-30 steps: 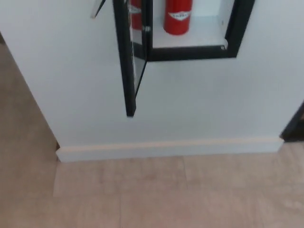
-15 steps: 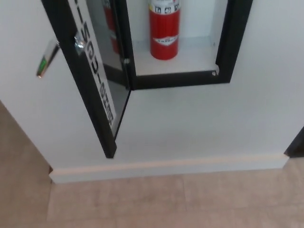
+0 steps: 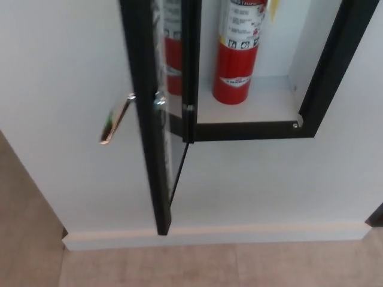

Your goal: The robot wallks towards the fire extinguisher and uses its left hand to push the door to the right and close it

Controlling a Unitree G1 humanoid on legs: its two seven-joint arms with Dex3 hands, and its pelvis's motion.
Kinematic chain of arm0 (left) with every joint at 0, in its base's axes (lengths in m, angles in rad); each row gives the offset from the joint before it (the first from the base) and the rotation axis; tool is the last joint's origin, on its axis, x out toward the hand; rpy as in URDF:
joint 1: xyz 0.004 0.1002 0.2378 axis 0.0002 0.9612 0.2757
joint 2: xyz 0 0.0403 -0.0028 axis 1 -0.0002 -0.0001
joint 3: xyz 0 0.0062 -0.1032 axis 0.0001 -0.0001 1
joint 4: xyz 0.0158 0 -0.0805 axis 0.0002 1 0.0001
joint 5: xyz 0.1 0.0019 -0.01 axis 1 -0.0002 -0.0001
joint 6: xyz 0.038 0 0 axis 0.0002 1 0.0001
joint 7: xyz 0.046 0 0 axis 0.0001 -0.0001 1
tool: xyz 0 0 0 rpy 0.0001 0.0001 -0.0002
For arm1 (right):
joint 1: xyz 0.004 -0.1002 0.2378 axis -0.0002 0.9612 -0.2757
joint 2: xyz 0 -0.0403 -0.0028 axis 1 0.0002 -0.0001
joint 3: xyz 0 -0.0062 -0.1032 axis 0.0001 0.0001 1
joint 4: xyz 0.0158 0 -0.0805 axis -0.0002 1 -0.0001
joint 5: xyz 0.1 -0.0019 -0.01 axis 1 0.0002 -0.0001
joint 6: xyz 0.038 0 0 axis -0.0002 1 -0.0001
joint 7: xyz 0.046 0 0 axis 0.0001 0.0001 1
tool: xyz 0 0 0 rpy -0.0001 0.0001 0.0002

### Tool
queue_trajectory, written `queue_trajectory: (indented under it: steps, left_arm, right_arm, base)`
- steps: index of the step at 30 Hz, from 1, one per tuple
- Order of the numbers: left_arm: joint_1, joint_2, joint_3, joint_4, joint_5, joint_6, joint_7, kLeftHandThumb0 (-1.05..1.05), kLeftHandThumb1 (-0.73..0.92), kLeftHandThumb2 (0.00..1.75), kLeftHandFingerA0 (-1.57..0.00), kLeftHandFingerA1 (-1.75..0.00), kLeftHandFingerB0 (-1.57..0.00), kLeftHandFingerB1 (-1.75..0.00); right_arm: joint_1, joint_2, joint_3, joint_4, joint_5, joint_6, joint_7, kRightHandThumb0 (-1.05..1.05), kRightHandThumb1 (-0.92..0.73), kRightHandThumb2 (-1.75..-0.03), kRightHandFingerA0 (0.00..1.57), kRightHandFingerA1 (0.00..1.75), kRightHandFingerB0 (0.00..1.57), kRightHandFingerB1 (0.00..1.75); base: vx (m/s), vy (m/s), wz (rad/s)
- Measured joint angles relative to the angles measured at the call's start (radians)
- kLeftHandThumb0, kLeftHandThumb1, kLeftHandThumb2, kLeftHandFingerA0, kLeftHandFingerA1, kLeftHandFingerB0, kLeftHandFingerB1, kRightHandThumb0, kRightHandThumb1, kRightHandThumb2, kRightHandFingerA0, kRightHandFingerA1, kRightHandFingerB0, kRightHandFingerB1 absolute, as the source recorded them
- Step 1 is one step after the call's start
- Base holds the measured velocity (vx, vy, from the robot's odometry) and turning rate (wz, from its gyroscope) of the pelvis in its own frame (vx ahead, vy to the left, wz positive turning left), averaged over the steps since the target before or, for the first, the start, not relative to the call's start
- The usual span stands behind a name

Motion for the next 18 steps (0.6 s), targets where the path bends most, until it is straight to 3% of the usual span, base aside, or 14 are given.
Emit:
queue_trajectory:
  steps: [6,7,9,10,18]
  left_arm:
    - [-0.001,-0.009,-0.003,-0.001,0.000,0.000,0.002,-0.56,0.49,0.56,-0.46,-0.56,-0.47,-0.38]
    - [-0.002,-0.009,0.001,-0.002,-0.001,0.000,0.002,-0.55,0.49,0.55,-0.51,-0.59,-0.57,-0.39]
    - [-0.003,-0.009,0.003,-0.002,-0.002,0.000,0.003,-0.55,0.49,0.55,-0.51,-0.59,-0.57,-0.39]
    - [-0.005,-0.009,0.005,-0.002,-0.002,0.000,0.004,-0.56,0.49,0.56,-0.53,-0.57,-0.72,-0.43]
    - [-0.010,-0.005,0.022,-0.003,-0.004,-0.005,-0.001,-0.50,0.50,0.56,-0.56,-0.54,-0.74,-0.44]
  right_arm:
    - [-0.005,-0.006,-0.002,0.008,0.000,0.000,-0.003,-0.59,-0.47,-0.55,0.31,0.44,0.30,0.33]
    - [-0.005,-0.006,-0.002,0.009,0.000,0.000,-0.003,-0.59,-0.47,-0.55,0.29,0.44,0.30,0.33]
    - [-0.004,-0.006,-0.001,0.009,0.000,0.000,-0.003,-0.59,-0.47,-0.55,0.29,0.44,0.30,0.33]
    - [0.001,-0.006,-0.001,0.005,0.000,0.000,-0.003,-0.58,-0.47,-0.55,0.31,0.45,0.30,0.34]
    - [0.010,-0.001,-0.001,-0.025,0.001,0.003,-0.002,-0.56,-0.47,-0.54,0.33,0.43,0.31,0.32]
  base:
    - [0.09,-0.160,-0.09]
    - [0.10,-0.106,-0.05]
    - [0.00,0.000,0.00]
    - [0.07,0.023,-0.11]
    - [0.09,0.141,-0.07]
